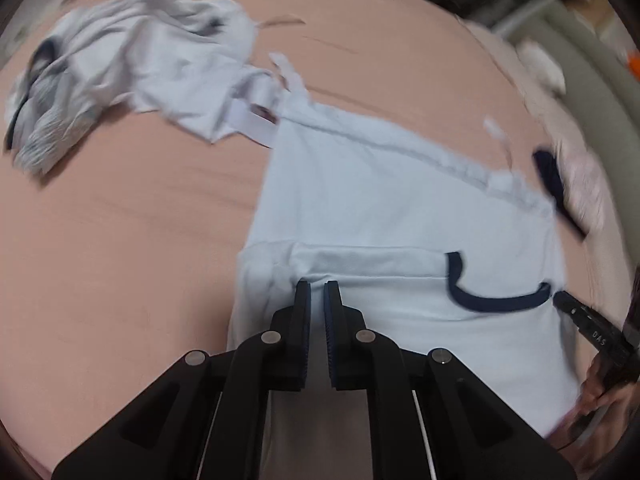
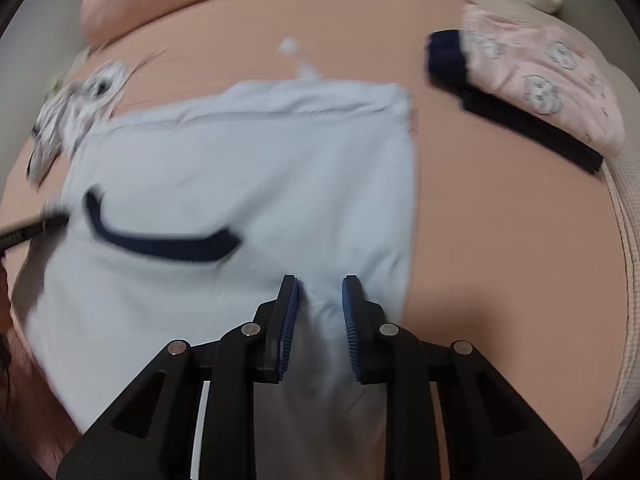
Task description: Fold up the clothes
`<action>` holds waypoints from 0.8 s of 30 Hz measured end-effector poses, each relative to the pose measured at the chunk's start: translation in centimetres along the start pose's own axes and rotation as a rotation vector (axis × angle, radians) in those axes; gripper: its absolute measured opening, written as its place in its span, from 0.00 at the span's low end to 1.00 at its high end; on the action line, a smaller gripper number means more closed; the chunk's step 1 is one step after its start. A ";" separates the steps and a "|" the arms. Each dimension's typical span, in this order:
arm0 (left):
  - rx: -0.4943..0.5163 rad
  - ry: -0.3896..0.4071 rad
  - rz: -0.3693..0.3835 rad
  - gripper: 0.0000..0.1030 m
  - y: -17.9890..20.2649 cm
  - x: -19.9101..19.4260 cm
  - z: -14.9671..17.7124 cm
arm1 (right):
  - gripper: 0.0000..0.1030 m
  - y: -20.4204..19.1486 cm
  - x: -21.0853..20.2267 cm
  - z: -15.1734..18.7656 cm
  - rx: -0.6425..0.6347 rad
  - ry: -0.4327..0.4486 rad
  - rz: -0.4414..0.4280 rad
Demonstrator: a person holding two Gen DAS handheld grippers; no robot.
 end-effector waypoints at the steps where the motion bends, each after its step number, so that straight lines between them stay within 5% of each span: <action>1: 0.043 0.027 0.014 0.11 1.3 -1.3 0.7 | 0.21 1.0 -1.6 -0.5 0.053 0.045 0.007; 4: 0.070 0.056 0.135 0.30 5.5 -3.7 3.5 | 0.21 2.2 -6.3 0.7 0.147 0.106 -0.031; 7: 0.101 0.035 0.247 0.30 10.3 -3.5 6.0 | 0.21 2.0 -8.2 5.0 0.212 0.069 -0.075; 11: 0.159 0.012 0.244 0.30 13.6 -2.4 7.8 | 0.21 0.4 -7.7 9.2 0.201 0.019 -0.071; 14: 0.204 -0.032 0.099 0.24 11.9 -1.0 9.1 | 0.22 1.0 -7.6 10.3 0.221 0.008 -0.088; 20: 0.042 0.028 0.118 0.16 6.6 -4.1 8.9 | 0.24 2.3 -7.5 12.4 0.263 -0.015 -0.122; 24: -0.045 0.082 0.095 0.23 3.2 -6.2 8.9 | 0.24 3.2 -7.4 13.7 0.290 -0.030 -0.145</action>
Point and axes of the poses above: each gripper's, at about its wrist camera, not at the fingertips, and x roughly the way its jaws point, y to its right, z to its underside, the point moved 8 cm from there along x, roughly the way its jaws point, and after that the axes turned 5 degrees about x, right-handed, at the moved point
